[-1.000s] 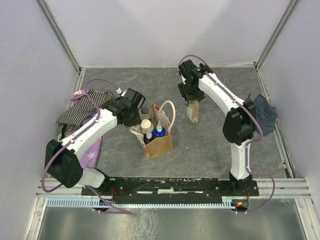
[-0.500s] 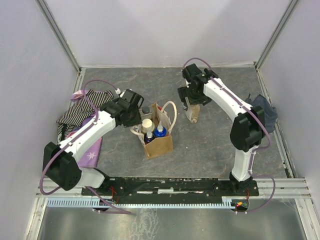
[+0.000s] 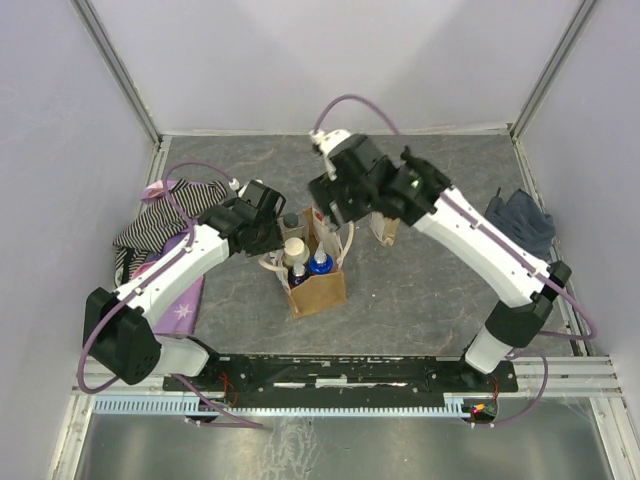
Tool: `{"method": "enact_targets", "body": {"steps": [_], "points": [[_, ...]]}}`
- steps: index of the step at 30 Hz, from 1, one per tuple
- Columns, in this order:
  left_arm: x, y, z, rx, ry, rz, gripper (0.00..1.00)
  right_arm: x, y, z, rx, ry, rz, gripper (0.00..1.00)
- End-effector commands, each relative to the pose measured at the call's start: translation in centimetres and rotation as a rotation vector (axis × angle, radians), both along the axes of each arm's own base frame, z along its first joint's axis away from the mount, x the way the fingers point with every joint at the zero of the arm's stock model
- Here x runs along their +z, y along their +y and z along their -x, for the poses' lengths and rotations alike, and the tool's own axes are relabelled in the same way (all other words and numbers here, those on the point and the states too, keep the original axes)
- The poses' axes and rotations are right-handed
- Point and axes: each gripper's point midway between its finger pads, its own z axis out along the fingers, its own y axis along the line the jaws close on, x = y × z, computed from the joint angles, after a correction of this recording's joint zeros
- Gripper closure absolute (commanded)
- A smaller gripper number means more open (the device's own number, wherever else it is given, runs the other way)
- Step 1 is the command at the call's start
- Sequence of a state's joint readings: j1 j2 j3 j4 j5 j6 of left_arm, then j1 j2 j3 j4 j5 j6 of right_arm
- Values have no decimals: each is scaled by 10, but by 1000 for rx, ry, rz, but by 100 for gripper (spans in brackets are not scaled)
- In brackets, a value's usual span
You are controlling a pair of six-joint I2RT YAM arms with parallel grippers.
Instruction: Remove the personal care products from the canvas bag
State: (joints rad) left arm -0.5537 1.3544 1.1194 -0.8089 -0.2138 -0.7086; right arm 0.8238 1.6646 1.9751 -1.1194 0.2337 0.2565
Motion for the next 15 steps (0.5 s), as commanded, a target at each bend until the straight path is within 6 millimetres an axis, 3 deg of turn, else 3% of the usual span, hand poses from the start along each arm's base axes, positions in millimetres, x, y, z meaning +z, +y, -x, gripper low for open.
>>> {"method": "enact_targets", "body": {"steps": [1, 3, 10, 15], "points": [[9, -11, -1, -20, -32, 69, 47, 9, 27, 34, 67, 9, -38, 17], [9, -11, -1, -18, -33, 69, 47, 1, 41, 41, 100, 39, -50, 18], [11, -12, 0, -17, -36, 85, 47, -56, 70, 50, 165, 170, -60, 19], [10, -14, 1, -25, -30, 90, 47, -97, 79, 55, 186, 252, -34, 21]]}}
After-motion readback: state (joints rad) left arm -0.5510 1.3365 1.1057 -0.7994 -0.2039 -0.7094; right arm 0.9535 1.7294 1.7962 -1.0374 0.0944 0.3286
